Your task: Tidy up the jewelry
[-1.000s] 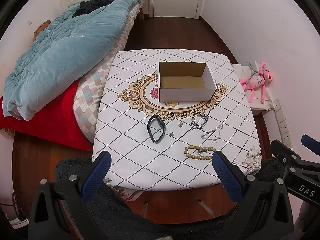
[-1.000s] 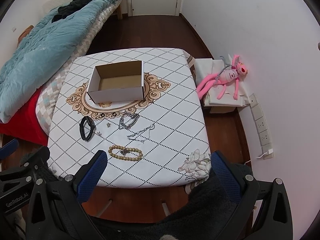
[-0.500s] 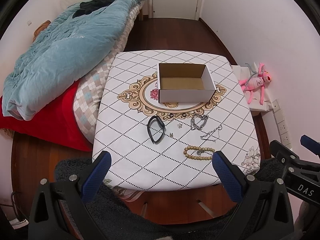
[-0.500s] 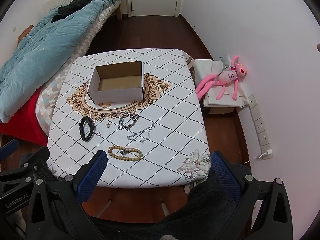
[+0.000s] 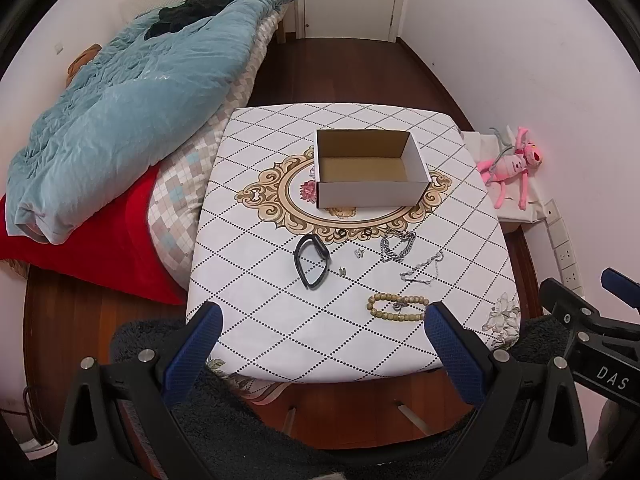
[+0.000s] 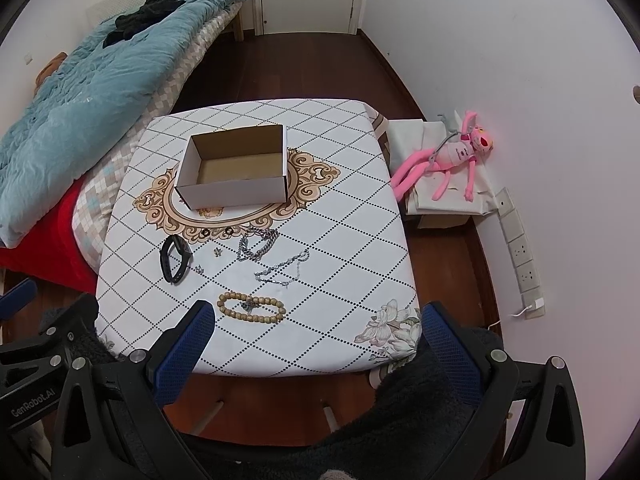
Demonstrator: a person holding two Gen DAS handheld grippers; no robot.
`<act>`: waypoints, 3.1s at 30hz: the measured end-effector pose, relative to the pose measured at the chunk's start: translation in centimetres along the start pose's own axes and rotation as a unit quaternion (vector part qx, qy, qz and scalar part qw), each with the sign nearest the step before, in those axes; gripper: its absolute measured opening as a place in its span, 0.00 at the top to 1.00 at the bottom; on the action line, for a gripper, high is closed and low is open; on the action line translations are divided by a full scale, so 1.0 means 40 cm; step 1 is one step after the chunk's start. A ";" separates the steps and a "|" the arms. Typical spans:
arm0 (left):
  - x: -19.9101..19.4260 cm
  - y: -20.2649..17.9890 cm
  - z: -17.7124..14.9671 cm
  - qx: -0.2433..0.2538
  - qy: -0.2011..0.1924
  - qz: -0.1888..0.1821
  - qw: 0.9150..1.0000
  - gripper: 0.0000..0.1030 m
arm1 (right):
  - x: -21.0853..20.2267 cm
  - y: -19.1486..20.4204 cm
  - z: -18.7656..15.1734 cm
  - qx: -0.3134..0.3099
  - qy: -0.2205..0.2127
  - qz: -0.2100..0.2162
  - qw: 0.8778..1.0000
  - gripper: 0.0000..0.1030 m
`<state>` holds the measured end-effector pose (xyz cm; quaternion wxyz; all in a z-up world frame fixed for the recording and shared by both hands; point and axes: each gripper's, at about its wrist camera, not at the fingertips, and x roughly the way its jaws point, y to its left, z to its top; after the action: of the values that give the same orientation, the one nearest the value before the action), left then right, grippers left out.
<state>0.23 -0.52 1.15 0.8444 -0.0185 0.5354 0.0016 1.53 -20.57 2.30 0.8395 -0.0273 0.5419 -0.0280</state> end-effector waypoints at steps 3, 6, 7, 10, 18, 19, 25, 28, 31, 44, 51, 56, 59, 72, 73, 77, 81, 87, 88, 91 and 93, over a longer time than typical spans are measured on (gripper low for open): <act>-0.002 -0.002 0.000 0.001 -0.001 0.000 1.000 0.00 | -0.003 0.000 0.000 0.000 -0.001 0.000 1.000 0.00; -0.003 -0.003 0.003 0.001 -0.001 0.000 1.000 0.00 | -0.003 -0.001 0.001 0.000 -0.001 0.000 1.000 0.00; -0.004 -0.005 0.004 0.002 -0.002 0.000 1.000 0.00 | -0.002 -0.001 0.001 0.000 -0.001 0.000 1.000 0.00; -0.007 -0.007 0.004 0.003 -0.003 -0.001 1.000 0.00 | -0.003 0.000 0.002 0.000 -0.001 0.000 1.000 0.00; 0.015 -0.011 0.006 0.002 -0.007 0.009 1.000 0.00 | 0.007 -0.022 0.014 0.028 0.001 0.018 0.999 0.00; 0.023 -0.010 0.009 0.002 -0.008 0.015 1.000 0.00 | 0.017 -0.027 0.017 0.034 0.004 0.022 0.999 0.00; 0.140 0.013 0.026 -0.001 0.003 0.053 0.999 0.00 | 0.136 -0.036 0.026 0.050 0.037 0.027 0.998 0.00; 0.216 0.036 0.025 -0.004 0.018 0.070 0.997 0.00 | 0.229 -0.028 0.020 0.050 0.058 0.022 0.997 0.00; 0.295 0.048 0.015 -0.002 0.037 0.089 0.995 0.00 | 0.334 -0.020 -0.001 0.050 0.092 0.019 0.994 0.09; 0.497 0.096 -0.009 -0.036 0.087 0.084 0.992 0.01 | 0.609 0.029 -0.113 0.080 0.182 0.046 0.979 0.46; 0.535 0.126 0.024 -0.057 0.093 0.061 0.992 0.23 | 0.604 0.070 -0.124 0.054 0.150 0.016 0.987 0.78; 0.555 0.153 0.046 -0.081 0.093 0.048 0.991 0.24 | 0.585 0.058 -0.107 0.076 0.135 0.013 0.988 0.91; 0.583 0.171 0.061 -0.095 0.097 0.036 0.990 0.24 | 0.575 0.044 -0.094 0.084 0.130 0.004 0.988 0.91; 0.638 0.114 0.082 -0.022 0.095 0.026 0.995 0.95 | 0.635 0.022 -0.050 0.067 0.139 0.005 0.988 0.90; 0.636 0.109 0.081 -0.019 0.094 0.028 0.995 0.95 | 0.636 0.025 -0.048 0.065 0.137 0.005 0.988 0.90; 0.622 0.094 0.078 -0.010 0.084 0.030 0.996 0.96 | 0.633 0.033 -0.039 0.066 0.131 0.009 0.989 0.91; 0.578 0.072 0.067 -0.005 0.074 0.025 0.997 0.96 | 0.599 0.028 -0.017 0.071 0.113 0.033 0.990 0.91; 0.474 0.025 0.079 -0.003 0.046 0.010 0.999 0.96 | 0.505 0.035 0.041 0.067 0.077 0.086 0.991 0.91; 0.455 0.013 0.086 -0.003 0.038 0.006 0.999 0.96 | 0.488 0.036 0.056 0.063 0.070 0.095 0.991 0.91; 0.406 -0.003 0.136 -0.003 0.015 -0.008 1.000 0.96 | 0.426 0.054 0.104 0.051 0.047 0.118 0.991 0.91; 0.398 0.002 0.186 -0.005 0.003 -0.018 1.000 0.96 | 0.391 0.063 0.149 0.044 0.032 0.132 0.990 0.91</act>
<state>13.73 -0.45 -10.09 0.8424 -0.0318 0.5377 -0.0110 13.43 -19.15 -9.66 0.8185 0.0826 0.5655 0.0583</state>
